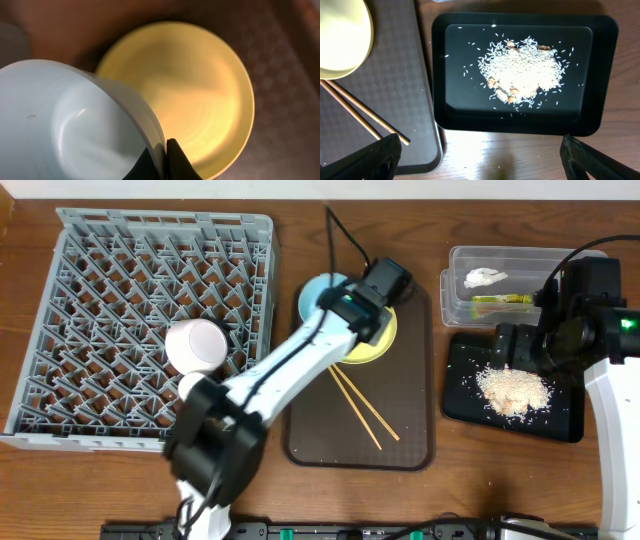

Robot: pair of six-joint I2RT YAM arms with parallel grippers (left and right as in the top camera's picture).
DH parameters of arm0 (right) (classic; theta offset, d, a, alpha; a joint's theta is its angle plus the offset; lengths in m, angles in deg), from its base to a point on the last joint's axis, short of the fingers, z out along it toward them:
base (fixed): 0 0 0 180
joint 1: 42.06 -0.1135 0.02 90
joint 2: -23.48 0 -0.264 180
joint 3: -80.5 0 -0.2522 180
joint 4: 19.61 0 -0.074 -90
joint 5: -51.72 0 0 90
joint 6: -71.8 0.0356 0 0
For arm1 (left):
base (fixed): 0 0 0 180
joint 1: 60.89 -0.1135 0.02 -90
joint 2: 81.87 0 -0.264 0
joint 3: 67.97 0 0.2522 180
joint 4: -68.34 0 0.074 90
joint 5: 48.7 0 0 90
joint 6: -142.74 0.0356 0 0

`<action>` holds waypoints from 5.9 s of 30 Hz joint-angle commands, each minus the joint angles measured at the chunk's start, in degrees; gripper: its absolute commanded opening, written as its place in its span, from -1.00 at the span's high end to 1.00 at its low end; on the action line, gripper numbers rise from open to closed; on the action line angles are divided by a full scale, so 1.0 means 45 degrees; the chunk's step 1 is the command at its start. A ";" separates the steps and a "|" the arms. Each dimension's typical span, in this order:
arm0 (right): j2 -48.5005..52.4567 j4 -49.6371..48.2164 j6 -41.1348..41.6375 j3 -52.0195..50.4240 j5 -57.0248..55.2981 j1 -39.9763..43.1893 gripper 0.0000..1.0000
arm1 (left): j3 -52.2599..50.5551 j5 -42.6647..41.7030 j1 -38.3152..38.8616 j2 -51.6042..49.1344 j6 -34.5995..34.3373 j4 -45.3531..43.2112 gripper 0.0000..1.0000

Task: Sort waste into correct bins and load items into the dishwasher
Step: 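Carry the blue bowl into the dish rack and release it, then move the left gripper to the chopsticks and grasp one, then carry the chopstick to the rack and insert it upright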

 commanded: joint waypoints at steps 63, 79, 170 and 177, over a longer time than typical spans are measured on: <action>-0.0015 0.0189 0.0165 0.0165 -0.0170 0.0024 -0.98 | 0.0117 -1.5883 -1.4430 -0.1637 -0.0418 0.0146 0.02; -0.0015 0.0058 0.0175 0.0165 -0.0170 0.0024 -0.98 | 0.0117 -1.0137 -1.4037 0.3517 -0.0466 0.3089 -0.38; -0.0015 0.0151 0.0073 0.0165 -0.0121 0.0024 -0.98 | -0.6003 -0.3944 0.0607 -0.0194 -0.9374 -0.0248 0.70; -0.0015 0.0160 0.0068 0.0165 -0.0121 0.0024 -0.98 | -0.6003 -0.3954 -0.0010 0.0049 -0.9369 -0.0102 0.85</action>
